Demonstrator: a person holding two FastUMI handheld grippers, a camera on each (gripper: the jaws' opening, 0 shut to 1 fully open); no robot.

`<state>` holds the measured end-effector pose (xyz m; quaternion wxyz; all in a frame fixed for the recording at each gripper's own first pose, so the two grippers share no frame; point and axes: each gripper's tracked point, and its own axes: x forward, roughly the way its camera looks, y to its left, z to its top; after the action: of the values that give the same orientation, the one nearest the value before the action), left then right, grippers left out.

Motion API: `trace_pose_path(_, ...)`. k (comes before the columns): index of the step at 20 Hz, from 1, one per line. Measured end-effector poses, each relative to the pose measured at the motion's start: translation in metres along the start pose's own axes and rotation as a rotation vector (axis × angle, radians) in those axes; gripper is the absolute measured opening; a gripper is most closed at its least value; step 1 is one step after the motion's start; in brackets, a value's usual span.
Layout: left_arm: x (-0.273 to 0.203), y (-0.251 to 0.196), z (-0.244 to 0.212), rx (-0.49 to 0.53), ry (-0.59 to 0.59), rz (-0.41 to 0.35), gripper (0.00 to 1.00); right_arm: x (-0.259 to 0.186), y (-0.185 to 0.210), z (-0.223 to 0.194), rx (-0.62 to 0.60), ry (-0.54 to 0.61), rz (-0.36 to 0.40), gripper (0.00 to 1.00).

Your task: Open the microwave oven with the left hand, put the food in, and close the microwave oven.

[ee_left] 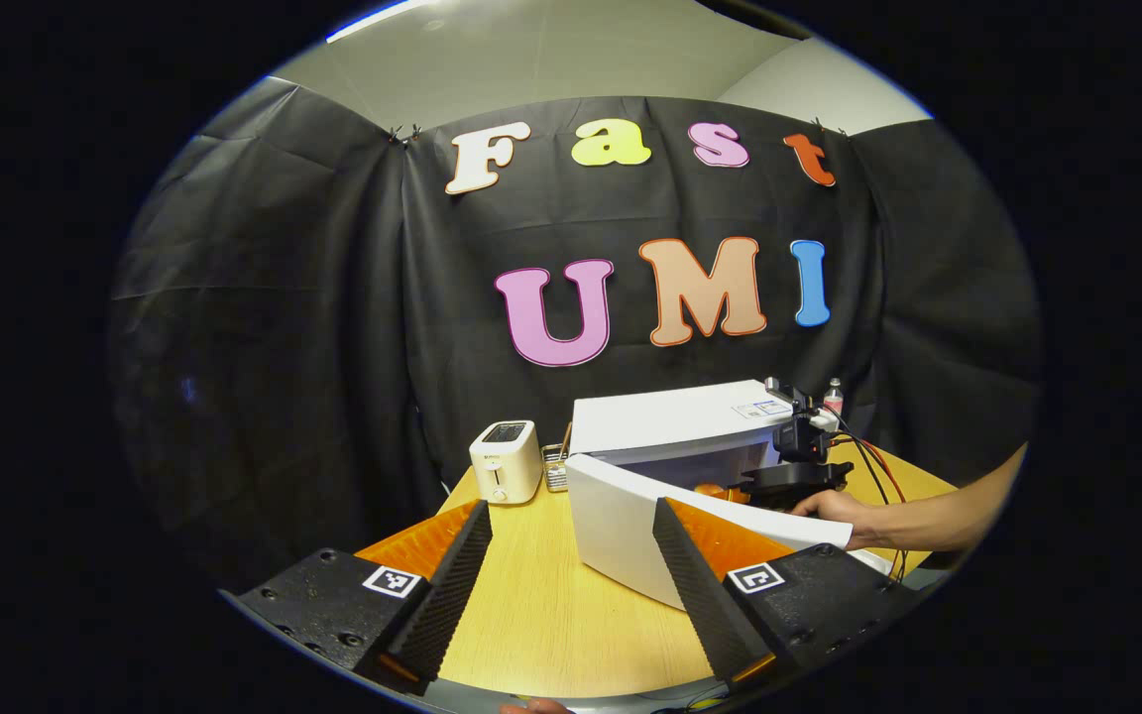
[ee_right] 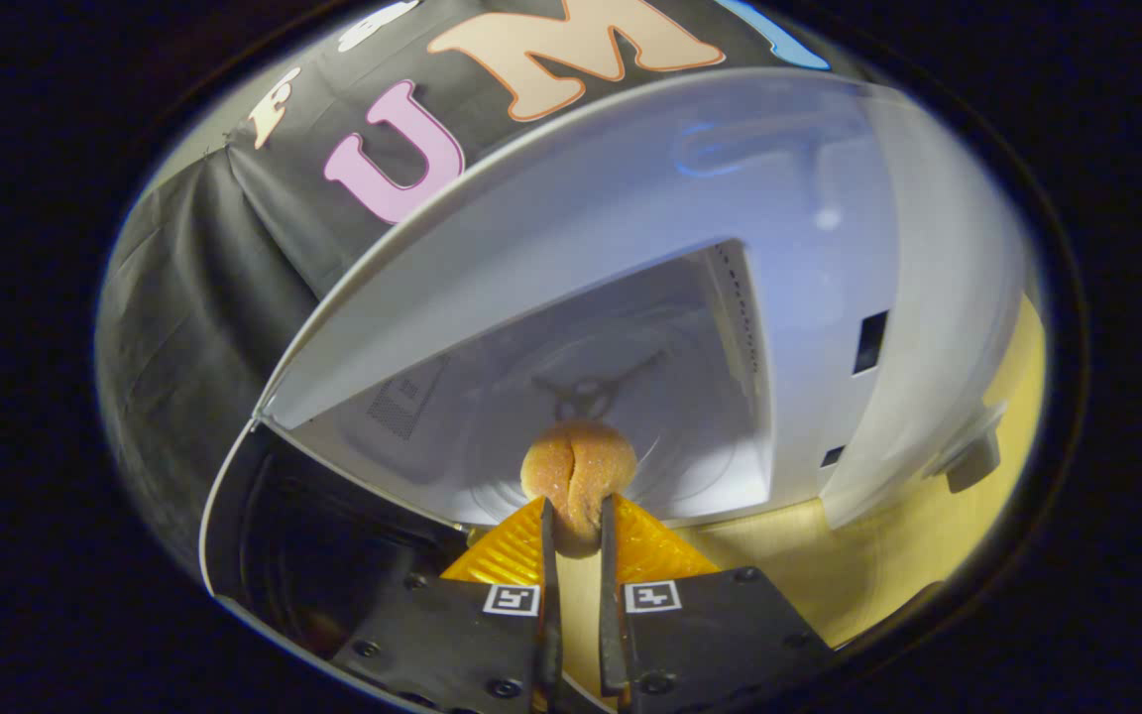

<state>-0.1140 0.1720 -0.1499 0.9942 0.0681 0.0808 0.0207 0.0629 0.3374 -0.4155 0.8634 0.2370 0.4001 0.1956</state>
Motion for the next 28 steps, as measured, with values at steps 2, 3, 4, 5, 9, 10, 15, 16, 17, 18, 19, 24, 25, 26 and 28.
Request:
trace_pose_path(2, 0.0, 0.004, -0.002, 0.002, 0.006, 0.009, 0.96, 0.005, 0.004, 0.004, 0.02, -0.033, -0.004, 0.09)
trace_pose_path(3, 0.0, 0.005, -0.003, 0.002, 0.011, 0.012, 0.96, 0.009, 0.005, 0.003, 0.025, -0.044, -0.014, 0.17)
trace_pose_path(4, 0.0, 0.006, -0.004, 0.004, 0.015, 0.015, 0.96, 0.015, 0.007, 0.002, 0.007, -0.052, -0.02, 0.09)
trace_pose_path(5, 0.0, 0.007, -0.005, 0.009, 0.018, 0.019, 0.96, 0.022, 0.009, 0.001, -0.02, -0.051, -0.023, 0.09)
trace_pose_path(9, -0.004, 0.019, -0.006, 0.02, 0.023, 0.045, 0.96, 0.036, 0.032, 0.005, -0.033, -0.051, 0.025, 0.19)
trace_pose_path(10, -0.004, 0.021, -0.007, 0.021, 0.023, 0.052, 0.96, 0.038, 0.033, 0.008, -0.024, -0.061, 0.019, 0.24)
trace_pose_path(15, -0.001, 0.025, -0.01, 0.014, 0.035, 0.073, 0.96, 0.046, 0.018, 0.013, -0.067, -0.102, -0.032, 0.24)
trace_pose_path(16, 0.0, 0.023, -0.011, 0.013, 0.038, 0.071, 0.96, 0.052, 0.014, 0.012, -0.079, -0.103, -0.045, 0.31)
trace_pose_path(17, 0.001, 0.021, -0.01, 0.015, 0.038, 0.067, 0.96, 0.047, 0.016, 0.013, -0.087, -0.108, -0.035, 0.34)
trace_pose_path(18, 0.001, 0.019, -0.009, 0.018, 0.036, 0.063, 0.96, 0.047, 0.015, 0.014, -0.095, -0.119, -0.047, 0.51)
trace_pose_path(19, 0.001, 0.017, -0.008, 0.022, 0.036, 0.059, 0.96, 0.046, 0.015, 0.016, -0.1, -0.134, -0.051, 0.67)
trace_pose_path(24, 0.0, 0.014, -0.008, 0.025, 0.031, 0.051, 0.98, 0.039, 0.013, 0.017, -0.124, -0.144, -0.064, 0.94)
trace_pose_path(25, 0.0, 0.011, -0.007, 0.02, 0.032, 0.049, 1.0, 0.036, 0.011, 0.016, -0.138, -0.142, -0.068, 0.94)
trace_pose_path(26, 0.0, 0.01, -0.008, 0.017, 0.032, 0.045, 0.98, 0.033, 0.01, 0.015, -0.159, -0.142, -0.072, 0.94)
trace_pose_path(28, 0.0, 0.005, -0.008, 0.011, 0.028, 0.036, 0.98, 0.025, 0.011, 0.014, -0.187, -0.145, -0.063, 0.94)
